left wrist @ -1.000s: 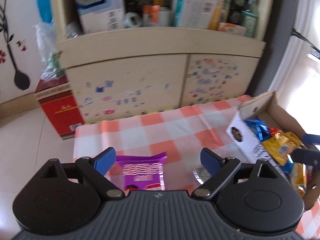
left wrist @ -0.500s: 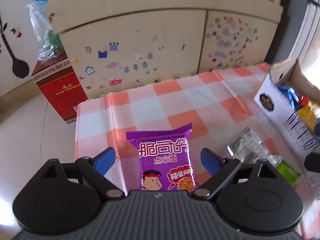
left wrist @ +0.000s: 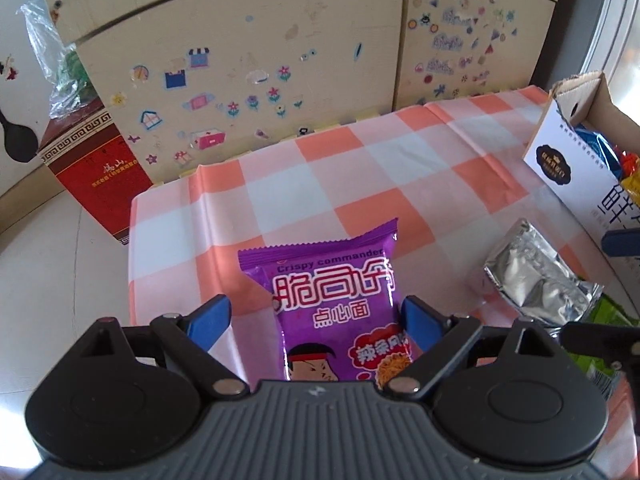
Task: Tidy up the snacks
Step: 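Grasp the purple cartoon packet with the left tool while the right tool grasps the silver foil packet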
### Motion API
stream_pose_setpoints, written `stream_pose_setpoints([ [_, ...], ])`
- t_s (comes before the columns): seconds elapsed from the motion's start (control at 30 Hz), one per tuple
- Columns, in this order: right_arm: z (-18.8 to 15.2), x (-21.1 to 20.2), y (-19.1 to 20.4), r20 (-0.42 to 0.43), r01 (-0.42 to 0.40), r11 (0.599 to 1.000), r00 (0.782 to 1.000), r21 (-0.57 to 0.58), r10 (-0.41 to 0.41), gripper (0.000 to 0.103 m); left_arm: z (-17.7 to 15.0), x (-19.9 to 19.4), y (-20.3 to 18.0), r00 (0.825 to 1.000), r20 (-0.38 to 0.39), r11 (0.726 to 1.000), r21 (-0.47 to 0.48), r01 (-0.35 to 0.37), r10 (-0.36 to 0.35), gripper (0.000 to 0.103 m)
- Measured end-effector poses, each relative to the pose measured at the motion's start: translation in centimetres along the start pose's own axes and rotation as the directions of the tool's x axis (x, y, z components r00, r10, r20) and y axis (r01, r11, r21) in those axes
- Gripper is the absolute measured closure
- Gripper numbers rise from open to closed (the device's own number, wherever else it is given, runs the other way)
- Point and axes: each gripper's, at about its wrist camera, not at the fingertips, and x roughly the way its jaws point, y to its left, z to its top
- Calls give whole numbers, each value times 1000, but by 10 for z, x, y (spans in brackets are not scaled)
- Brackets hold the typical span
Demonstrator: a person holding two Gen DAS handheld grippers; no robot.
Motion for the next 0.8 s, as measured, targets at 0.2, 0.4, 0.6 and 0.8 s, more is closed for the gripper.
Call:
stream_pose_setpoints([
  [0.2,-1,20,1,-43,23,1000,999,-17,-24,16,0,11,-2,1000,-23,1000,14,22,-22,11],
  [0.4,2,37,5,-70,37,998,997,-53,-41,16,-2,19,-1,999,-31,999,11,32,-31,2],
  [0.6,4,50,1,-81,40,998,996,-39,-43,12,-3,20,2,998,-34,998,-28,50,-51,0],
  [0.8,4,52,2,-79,43,998,996,-41,-46,10,-4,21,3,998,-33,998,-38,57,-58,0],
])
